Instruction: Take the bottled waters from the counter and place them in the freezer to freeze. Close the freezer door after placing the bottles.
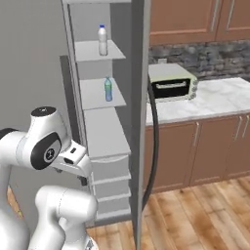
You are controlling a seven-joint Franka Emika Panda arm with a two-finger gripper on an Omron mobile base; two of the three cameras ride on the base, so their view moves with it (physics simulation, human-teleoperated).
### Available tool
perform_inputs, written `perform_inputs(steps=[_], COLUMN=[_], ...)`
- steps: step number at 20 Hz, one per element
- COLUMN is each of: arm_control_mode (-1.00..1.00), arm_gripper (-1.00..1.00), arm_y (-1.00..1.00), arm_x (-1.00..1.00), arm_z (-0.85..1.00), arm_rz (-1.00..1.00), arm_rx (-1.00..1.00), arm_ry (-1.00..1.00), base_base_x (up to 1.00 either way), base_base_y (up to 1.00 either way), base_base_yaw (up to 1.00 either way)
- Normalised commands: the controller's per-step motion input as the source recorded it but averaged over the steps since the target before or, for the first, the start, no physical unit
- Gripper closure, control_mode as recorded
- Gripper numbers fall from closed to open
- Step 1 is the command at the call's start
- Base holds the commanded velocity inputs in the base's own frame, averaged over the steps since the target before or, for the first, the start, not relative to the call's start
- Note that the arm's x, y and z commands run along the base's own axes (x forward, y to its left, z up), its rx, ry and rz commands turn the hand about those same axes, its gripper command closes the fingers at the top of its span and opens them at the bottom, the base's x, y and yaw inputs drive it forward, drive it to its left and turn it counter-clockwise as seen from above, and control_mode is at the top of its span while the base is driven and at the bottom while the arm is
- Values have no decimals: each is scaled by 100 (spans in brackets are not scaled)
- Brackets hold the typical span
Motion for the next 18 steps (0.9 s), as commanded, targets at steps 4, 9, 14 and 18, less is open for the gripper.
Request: perform_inputs(steps=[4, 9, 14, 18], arm_control_mode=[100, 100, 100, 100], arm_gripper=[-100, -100, -100, -100], arm_y=[0, 0, 0, 0], arm_x=[0, 0, 0, 0], arm_z=[0, 0, 0, 0], arm_rz=[0, 0, 0, 0], arm_rx=[0, 0, 0, 0], arm_ry=[0, 0, 0, 0], base_base_x=[-4, -29, -44, -36], base_base_y=[-36, -42, -38, -24], base_base_yaw=[73, 66, 20, 0])
